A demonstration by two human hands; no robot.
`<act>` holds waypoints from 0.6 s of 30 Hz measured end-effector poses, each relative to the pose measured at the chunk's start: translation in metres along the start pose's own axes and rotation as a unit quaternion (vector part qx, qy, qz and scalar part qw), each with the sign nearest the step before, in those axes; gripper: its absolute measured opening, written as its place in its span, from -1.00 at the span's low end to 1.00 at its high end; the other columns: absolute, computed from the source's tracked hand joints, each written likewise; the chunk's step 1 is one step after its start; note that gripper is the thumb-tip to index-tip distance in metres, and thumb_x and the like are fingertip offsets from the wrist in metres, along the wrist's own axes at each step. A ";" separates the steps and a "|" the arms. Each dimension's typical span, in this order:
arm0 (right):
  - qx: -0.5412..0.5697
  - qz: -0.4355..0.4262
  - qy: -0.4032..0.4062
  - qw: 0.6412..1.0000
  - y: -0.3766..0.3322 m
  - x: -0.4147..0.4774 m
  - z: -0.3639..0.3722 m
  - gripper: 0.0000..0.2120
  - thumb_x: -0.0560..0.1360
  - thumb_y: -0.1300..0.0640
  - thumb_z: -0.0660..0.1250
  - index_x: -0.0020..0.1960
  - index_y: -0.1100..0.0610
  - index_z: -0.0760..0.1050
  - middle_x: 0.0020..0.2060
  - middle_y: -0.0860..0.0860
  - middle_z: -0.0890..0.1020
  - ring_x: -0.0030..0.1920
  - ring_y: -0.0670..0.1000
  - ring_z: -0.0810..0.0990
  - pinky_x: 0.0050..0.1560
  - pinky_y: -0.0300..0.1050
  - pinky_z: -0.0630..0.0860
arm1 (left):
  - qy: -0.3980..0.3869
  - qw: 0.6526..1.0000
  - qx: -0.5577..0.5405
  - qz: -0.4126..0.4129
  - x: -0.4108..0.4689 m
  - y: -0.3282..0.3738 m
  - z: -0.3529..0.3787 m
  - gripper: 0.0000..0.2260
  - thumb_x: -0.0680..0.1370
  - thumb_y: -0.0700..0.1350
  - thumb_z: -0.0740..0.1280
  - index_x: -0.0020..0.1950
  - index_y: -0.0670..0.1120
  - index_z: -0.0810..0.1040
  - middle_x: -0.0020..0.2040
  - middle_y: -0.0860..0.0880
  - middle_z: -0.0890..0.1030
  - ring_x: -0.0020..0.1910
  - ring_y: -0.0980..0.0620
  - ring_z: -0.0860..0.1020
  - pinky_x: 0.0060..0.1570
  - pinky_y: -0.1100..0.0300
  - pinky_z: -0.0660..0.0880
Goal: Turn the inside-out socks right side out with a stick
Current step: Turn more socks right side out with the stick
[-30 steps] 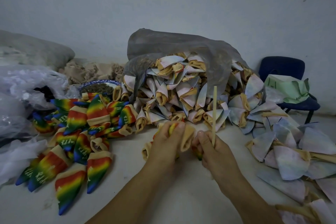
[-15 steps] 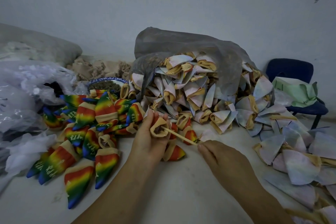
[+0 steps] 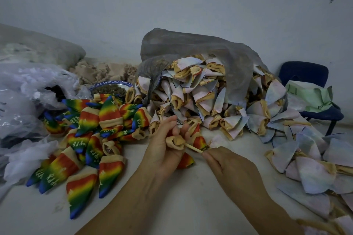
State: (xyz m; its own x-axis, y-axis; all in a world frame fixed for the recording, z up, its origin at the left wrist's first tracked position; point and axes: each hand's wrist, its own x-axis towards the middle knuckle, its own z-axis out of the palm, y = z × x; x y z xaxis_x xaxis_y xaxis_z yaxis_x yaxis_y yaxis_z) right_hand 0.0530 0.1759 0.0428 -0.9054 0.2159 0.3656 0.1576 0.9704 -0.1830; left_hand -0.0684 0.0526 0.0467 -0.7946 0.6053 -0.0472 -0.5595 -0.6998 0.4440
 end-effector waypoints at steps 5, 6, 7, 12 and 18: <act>0.002 0.001 0.015 1.000 -0.007 -0.001 0.000 -0.30 0.43 -0.27 -0.34 0.12 -0.08 0.50 -0.05 -0.13 0.58 -0.09 -0.09 0.56 -0.10 -0.15 0.48 | -0.024 0.998 -0.053 -0.027 0.002 -0.004 -0.002 -0.88 0.51 -0.22 0.36 -0.19 -0.14 0.68 -0.61 0.02 0.33 -0.41 0.09 0.55 -0.30 0.17 0.59; -0.002 0.002 0.011 1.000 -0.007 -0.001 0.001 -0.31 0.44 -0.27 -0.33 0.11 -0.07 0.51 -0.05 -0.13 0.58 -0.10 -0.08 0.57 -0.10 -0.13 0.49 | -0.035 0.998 -0.049 -0.030 0.001 -0.005 -0.001 -0.89 0.49 -0.20 0.38 -0.20 -0.15 0.68 -0.59 0.02 0.34 -0.39 0.09 0.56 -0.28 0.17 0.59; -0.003 0.007 0.007 1.000 -0.007 0.000 0.001 -0.35 0.48 -0.26 -0.27 0.10 -0.06 0.52 -0.06 -0.12 0.59 -0.11 -0.06 0.58 -0.12 -0.11 0.50 | -0.042 0.998 -0.039 -0.032 0.001 -0.006 0.000 -0.91 0.46 -0.18 0.40 -0.21 -0.15 0.68 -0.56 0.01 0.38 -0.35 0.08 0.58 -0.24 0.16 0.60; 0.003 -0.007 0.100 0.995 -0.006 0.001 -0.001 -0.74 0.59 -0.05 0.19 -0.09 0.03 0.60 -0.28 -0.07 0.61 -0.33 -0.01 0.59 -0.40 -0.08 0.51 | -0.038 0.995 0.097 -0.014 0.000 -0.011 0.003 -0.77 0.48 0.00 0.37 -0.27 -0.11 0.68 -0.32 -0.06 0.61 -0.15 0.01 0.67 -0.03 0.10 0.59; 0.025 -0.024 0.043 0.999 -0.010 0.001 -0.008 -0.52 0.55 -0.22 -0.14 0.07 -0.10 0.50 -0.18 -0.17 0.49 -0.20 -0.15 0.47 -0.29 -0.32 0.31 | -0.007 0.987 0.155 0.046 -0.001 -0.008 0.006 -0.76 0.44 -0.03 0.41 -0.39 -0.09 0.56 -0.35 -0.09 0.59 -0.18 -0.03 0.64 -0.05 0.08 0.56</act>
State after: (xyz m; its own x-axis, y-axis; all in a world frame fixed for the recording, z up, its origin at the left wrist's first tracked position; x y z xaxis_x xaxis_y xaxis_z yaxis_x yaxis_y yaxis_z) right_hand 0.0538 0.1677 0.0527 -0.8742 0.1803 0.4508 0.0937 0.9737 -0.2077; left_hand -0.0614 0.0601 0.0488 -0.8341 0.5514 0.0164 -0.3848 -0.6028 0.6989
